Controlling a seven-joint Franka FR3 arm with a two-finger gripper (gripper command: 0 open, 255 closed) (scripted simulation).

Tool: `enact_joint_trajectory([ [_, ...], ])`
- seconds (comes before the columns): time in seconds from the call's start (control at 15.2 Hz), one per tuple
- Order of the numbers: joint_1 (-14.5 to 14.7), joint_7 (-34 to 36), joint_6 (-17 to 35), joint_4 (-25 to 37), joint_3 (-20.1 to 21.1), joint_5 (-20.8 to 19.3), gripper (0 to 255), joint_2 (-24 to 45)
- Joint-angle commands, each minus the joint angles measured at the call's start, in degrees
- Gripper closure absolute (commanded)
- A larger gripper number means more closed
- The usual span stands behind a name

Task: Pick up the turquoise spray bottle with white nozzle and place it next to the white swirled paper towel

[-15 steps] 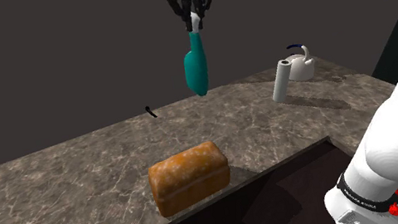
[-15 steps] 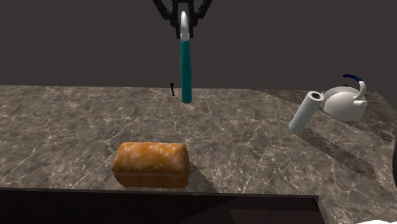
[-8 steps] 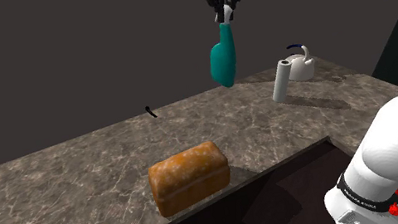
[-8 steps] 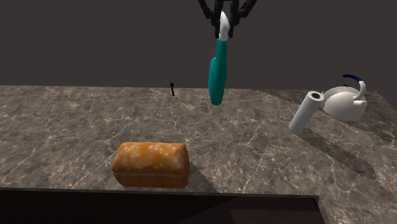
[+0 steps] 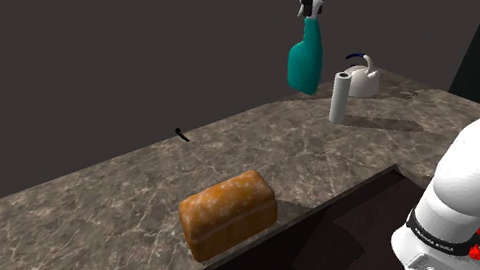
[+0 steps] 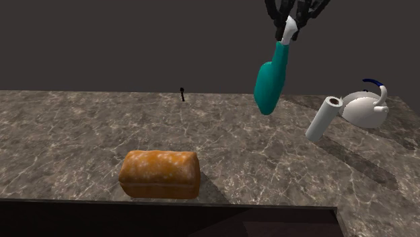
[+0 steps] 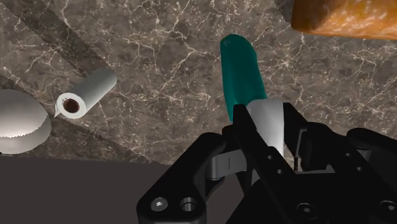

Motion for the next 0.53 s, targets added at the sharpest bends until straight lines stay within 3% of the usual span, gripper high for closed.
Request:
enact_joint_trajectory([
  [0.0, -0.8, -2.7, -0.2, -1.3, -1.8, -0.7, 255, -1.5],
  [0.46, -3.5, -12.6, -1.6, -2.9, -8.8, -3.9, 255, -4.8],
])
